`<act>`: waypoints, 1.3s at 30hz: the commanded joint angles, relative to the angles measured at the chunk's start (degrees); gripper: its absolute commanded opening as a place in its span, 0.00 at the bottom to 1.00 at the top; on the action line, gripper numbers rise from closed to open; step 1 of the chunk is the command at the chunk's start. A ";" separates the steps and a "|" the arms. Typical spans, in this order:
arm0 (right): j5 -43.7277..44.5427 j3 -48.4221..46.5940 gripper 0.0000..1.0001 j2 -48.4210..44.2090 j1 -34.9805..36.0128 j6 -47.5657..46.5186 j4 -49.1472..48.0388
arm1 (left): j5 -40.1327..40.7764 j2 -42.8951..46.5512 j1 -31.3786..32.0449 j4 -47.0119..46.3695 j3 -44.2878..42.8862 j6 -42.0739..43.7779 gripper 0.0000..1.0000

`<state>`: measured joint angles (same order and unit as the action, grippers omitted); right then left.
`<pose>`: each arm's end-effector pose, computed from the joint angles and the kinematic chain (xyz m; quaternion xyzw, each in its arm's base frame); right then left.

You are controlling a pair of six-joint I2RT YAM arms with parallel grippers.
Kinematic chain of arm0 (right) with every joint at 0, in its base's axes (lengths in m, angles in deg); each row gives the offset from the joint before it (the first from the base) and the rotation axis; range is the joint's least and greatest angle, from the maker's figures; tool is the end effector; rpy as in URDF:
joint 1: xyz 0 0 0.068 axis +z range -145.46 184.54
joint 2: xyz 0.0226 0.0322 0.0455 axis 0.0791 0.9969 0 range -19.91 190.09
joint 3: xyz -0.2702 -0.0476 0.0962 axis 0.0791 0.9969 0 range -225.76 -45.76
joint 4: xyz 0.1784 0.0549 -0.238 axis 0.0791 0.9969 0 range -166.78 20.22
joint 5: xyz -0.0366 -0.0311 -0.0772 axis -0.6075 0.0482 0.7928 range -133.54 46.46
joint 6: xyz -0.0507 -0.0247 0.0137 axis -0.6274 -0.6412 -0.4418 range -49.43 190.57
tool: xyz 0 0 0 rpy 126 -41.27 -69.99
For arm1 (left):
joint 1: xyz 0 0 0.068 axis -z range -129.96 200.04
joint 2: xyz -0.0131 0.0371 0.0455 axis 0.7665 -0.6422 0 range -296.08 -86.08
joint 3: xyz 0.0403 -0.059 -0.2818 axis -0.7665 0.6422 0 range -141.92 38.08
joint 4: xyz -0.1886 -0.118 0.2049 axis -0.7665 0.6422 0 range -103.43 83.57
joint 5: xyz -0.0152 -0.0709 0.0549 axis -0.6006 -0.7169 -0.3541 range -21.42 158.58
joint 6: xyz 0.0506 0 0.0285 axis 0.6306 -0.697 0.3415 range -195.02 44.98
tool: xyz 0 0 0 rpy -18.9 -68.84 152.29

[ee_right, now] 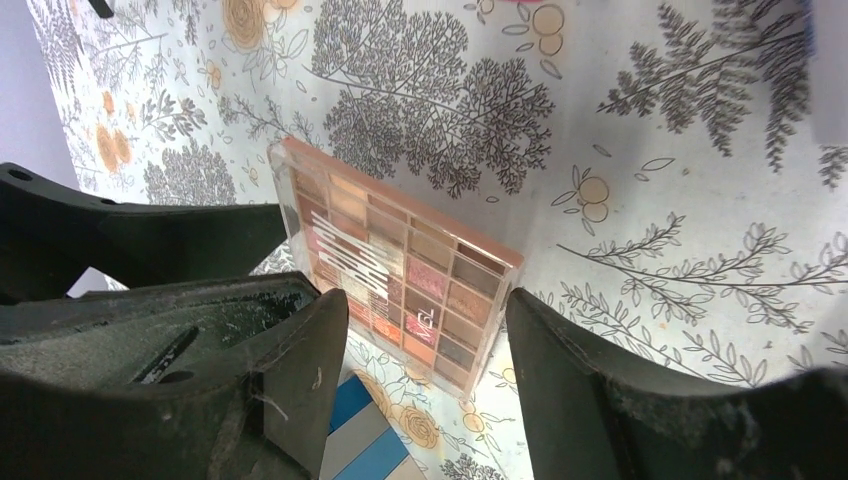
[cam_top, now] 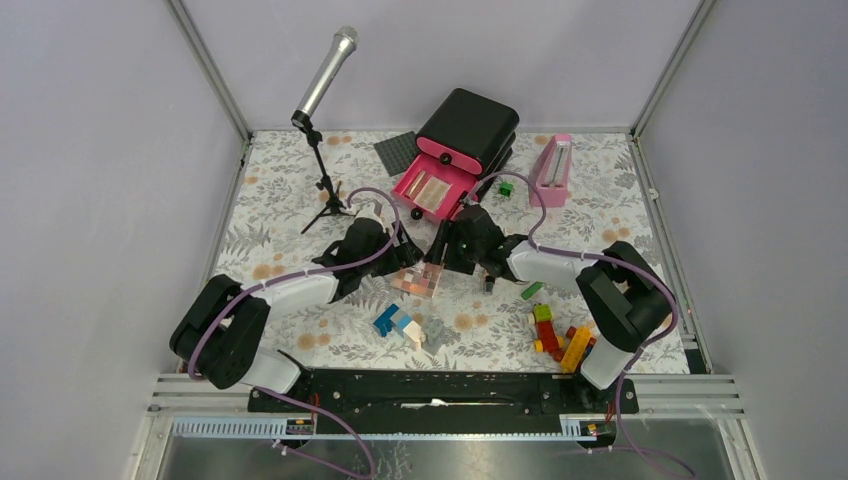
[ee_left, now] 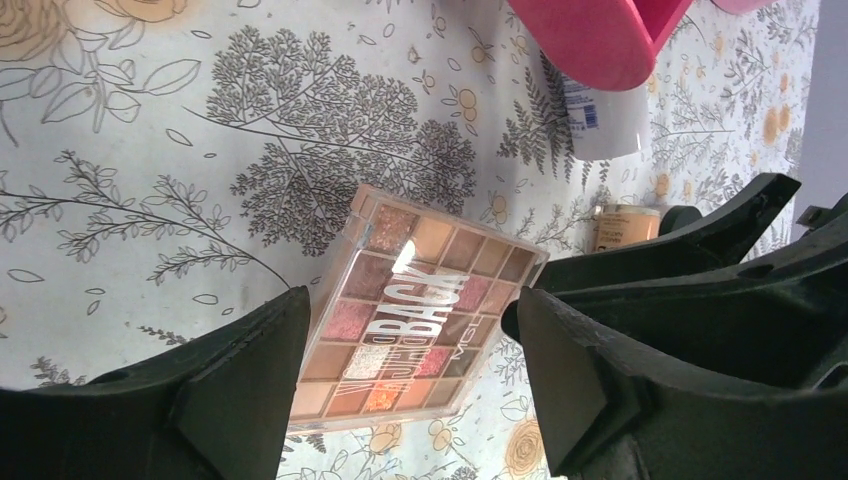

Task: Organize the makeup
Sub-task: Pick up the makeup from the center of the board.

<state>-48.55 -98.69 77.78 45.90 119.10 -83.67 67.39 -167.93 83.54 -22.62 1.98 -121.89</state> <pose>0.2947 0.2644 0.1621 0.0369 0.8969 0.3380 0.2830 0.2640 -0.1758 0.1596 -0.0994 0.8876 -0.2972 0.3375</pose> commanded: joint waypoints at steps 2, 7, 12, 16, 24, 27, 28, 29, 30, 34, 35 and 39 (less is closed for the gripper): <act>-0.14 -3.34 0.67 -4.39 -0.19 -0.39 -6.55 | -6.69 0.63 1.66 -2.37 -2.25 -1.11 0.76; -0.20 -3.61 0.67 -4.90 -0.53 -1.26 -6.55 | -7.06 -0.39 1.66 -2.68 -3.22 -0.90 0.76; -0.65 -4.27 0.66 -5.10 -0.52 -2.02 -6.72 | -7.74 -1.82 1.66 -3.54 -4.14 -0.95 0.76; -0.50 -4.84 0.66 -5.51 -0.61 -3.12 -6.79 | -7.74 -2.38 1.66 -3.55 -5.22 -0.73 0.76; -0.11 -5.91 0.64 -6.14 -0.61 -4.78 -6.72 | -7.74 -3.50 1.64 -3.13 -7.80 0.04 0.73; 0.12 -6.14 0.64 -6.59 -0.74 -5.39 -6.68 | -7.74 -3.83 1.65 -3.03 -8.57 0.49 0.61; 0.10 -6.18 0.63 -6.67 -0.72 -5.52 -6.72 | -7.79 -4.03 1.66 -3.03 -8.84 0.67 0.57; 0.09 -6.14 0.63 -6.73 -0.73 -5.68 -6.73 | -7.92 -4.21 1.66 -3.03 -9.02 0.79 0.54; 0.11 -6.14 0.63 -6.82 -0.75 -5.79 -6.73 | -8.01 -4.35 1.66 -3.15 -9.21 0.89 0.52; 0.16 -5.92 0.60 -7.06 -0.75 -6.15 -6.60 | -8.10 -4.74 1.66 -3.29 -9.45 0.91 0.50; 0.10 -5.95 0.60 -6.94 -0.68 -6.18 -6.51 | -8.13 -4.82 1.66 -3.29 -9.43 0.97 0.50; 0.02 -5.63 0.58 -6.91 -0.67 -6.19 -6.42 | -8.01 -4.78 1.66 -3.29 -9.43 0.93 0.51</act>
<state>-44.71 -103.02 72.34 43.96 112.63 -88.22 62.67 -173.26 84.33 -19.12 -3.46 -120.51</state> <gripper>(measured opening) 0.591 0.506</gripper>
